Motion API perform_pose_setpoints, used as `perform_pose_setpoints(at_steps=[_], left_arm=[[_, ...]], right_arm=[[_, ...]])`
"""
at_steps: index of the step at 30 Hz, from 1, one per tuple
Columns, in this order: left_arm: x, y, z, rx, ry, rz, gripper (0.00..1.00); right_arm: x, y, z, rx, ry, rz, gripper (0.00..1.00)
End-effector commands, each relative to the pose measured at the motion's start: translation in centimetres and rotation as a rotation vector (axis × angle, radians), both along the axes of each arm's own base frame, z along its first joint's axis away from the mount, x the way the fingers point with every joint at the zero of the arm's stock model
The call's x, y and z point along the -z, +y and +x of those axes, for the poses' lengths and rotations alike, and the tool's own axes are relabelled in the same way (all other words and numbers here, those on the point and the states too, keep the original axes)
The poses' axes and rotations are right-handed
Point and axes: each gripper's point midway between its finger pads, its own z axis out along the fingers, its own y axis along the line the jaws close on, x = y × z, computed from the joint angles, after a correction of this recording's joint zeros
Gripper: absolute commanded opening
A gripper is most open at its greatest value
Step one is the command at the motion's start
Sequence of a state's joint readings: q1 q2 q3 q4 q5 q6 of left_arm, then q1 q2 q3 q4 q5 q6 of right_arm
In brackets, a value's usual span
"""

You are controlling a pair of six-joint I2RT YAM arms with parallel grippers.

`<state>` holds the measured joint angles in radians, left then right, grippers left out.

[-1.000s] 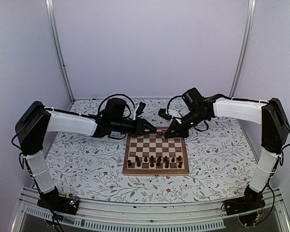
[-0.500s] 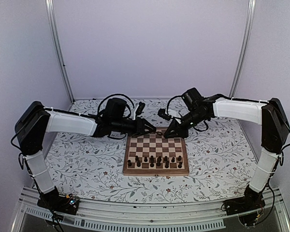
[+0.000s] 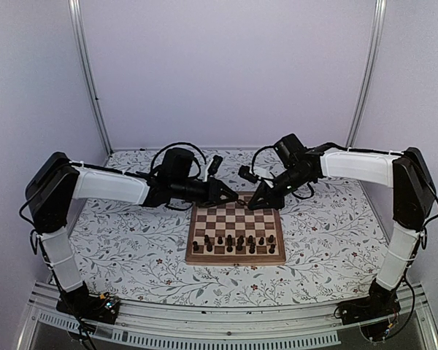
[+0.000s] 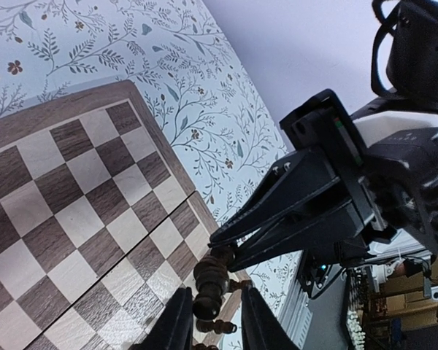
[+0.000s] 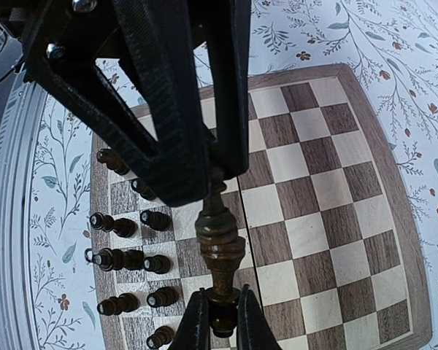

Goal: Set up the chess pieces on the board
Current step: Pick up the chess piece from the chessboard.

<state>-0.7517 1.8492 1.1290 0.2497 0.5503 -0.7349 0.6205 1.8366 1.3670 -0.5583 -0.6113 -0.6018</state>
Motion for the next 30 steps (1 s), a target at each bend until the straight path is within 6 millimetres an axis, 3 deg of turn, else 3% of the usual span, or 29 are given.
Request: perform_pose_setpoints(at_steps=[1, 6, 11, 18, 22, 30], left_arm=[[-0.4, -1.3, -0.6, 0.047, -0.006, -0.024, 0.24], [0.0, -1.5, -0.4, 0.05, 0.0, -0.018, 0.22], [0.3, -1.5, -0.3, 0.05, -0.001, -0.01, 0.14], [-0.7, 0.0, 0.4, 0.0, -0.078, 0.074, 0.05], [-1.2, 2.6, -0.2, 0.003, -0.161, 0.238, 0.05], [1.3, 10.9, -2.4, 0.016, -0.224, 0.68, 0.05]], right_arm=[[0.5, 0.1, 0.3, 0.004, 0.005, -0.001, 0.02], [0.5, 0.1, 0.3, 0.004, 0.003, -0.001, 0.02], [0.5, 0.1, 0.3, 0.005, 0.001, -0.002, 0.02], [1.0, -0.1, 0.4, 0.009, -0.001, -0.019, 0.02], [1.3, -0.3, 0.5, 0.015, -0.012, -0.034, 0.02], [1.7, -0.6, 0.8, 0.017, -0.029, -0.055, 0.02]])
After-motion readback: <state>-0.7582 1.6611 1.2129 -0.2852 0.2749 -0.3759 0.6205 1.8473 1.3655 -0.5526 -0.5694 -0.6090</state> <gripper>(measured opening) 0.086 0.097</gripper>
